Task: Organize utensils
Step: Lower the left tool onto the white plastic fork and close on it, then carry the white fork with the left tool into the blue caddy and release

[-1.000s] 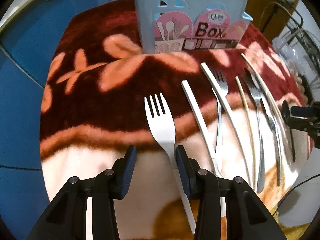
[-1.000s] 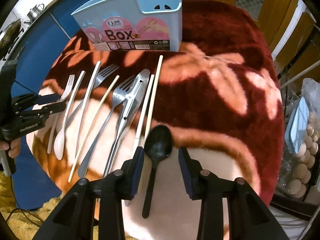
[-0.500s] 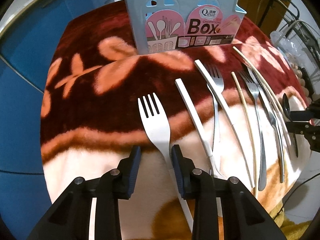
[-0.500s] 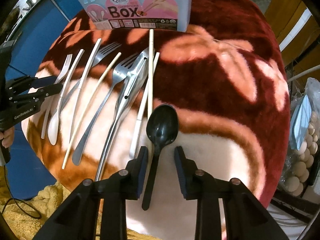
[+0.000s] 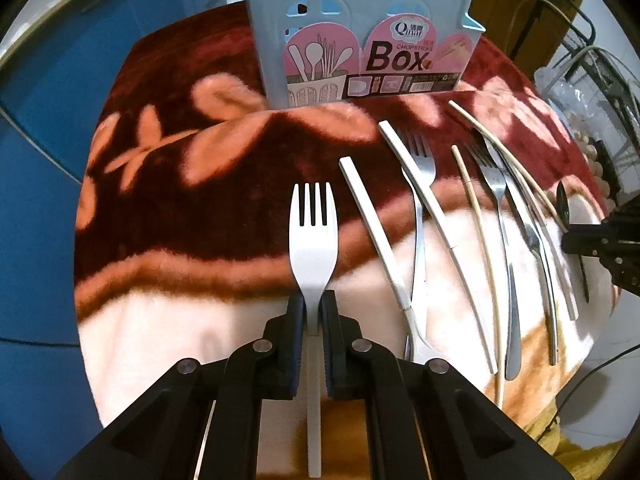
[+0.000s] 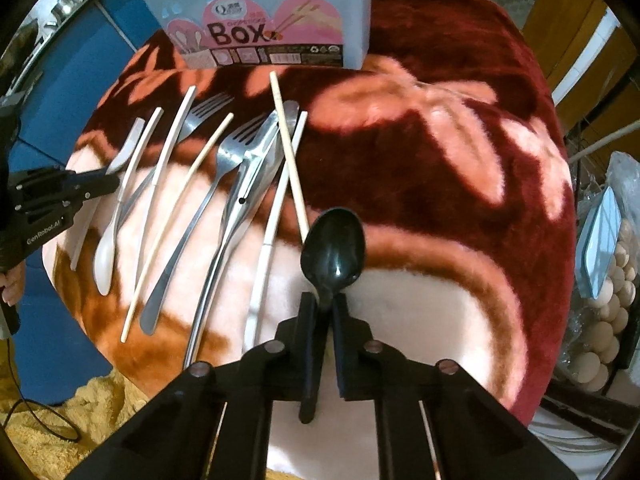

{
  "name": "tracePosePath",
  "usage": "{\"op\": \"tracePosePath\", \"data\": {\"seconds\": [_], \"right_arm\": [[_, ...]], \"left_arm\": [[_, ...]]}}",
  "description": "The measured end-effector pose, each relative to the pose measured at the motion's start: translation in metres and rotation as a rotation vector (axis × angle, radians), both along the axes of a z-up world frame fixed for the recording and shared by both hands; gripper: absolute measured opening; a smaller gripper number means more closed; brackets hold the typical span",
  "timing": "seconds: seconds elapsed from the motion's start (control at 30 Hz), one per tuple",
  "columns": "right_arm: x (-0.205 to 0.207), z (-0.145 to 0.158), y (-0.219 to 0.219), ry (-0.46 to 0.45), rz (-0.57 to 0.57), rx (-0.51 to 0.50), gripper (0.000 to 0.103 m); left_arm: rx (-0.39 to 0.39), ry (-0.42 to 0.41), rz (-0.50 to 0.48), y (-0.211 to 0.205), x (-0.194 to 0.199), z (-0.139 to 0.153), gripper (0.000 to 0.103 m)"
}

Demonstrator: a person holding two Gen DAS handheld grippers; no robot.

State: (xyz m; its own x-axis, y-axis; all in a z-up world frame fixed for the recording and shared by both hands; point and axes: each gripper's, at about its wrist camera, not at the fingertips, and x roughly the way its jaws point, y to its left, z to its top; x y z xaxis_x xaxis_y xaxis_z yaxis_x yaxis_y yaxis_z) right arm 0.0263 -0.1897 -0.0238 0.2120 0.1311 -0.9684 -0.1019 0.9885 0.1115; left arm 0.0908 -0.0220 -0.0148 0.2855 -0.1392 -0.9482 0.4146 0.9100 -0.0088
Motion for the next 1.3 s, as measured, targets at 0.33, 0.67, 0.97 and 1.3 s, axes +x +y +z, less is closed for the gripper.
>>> {"op": "tracePosePath", "data": {"seconds": [0.33, 0.67, 0.97, 1.3], "right_arm": [[-0.02, 0.026, -0.015, -0.185, -0.052, 0.135, 0.007], [-0.022, 0.051, -0.001, -0.413, -0.06, 0.247, 0.007], [0.001, 0.079, -0.001, -0.598, -0.093, 0.32, 0.007], [0.027, 0.107, -0.008, -0.721, -0.123, 0.327, 0.007]], "left_arm": [[-0.155, -0.109, 0.015, 0.016, -0.019, 0.027, 0.008], [-0.28, -0.32, 0.016, 0.014, -0.022, 0.075, 0.007], [-0.377, -0.49, 0.071, 0.015, 0.005, 0.126, 0.007], [-0.435, -0.642, 0.08, 0.011, 0.03, 0.201, 0.007]]}}
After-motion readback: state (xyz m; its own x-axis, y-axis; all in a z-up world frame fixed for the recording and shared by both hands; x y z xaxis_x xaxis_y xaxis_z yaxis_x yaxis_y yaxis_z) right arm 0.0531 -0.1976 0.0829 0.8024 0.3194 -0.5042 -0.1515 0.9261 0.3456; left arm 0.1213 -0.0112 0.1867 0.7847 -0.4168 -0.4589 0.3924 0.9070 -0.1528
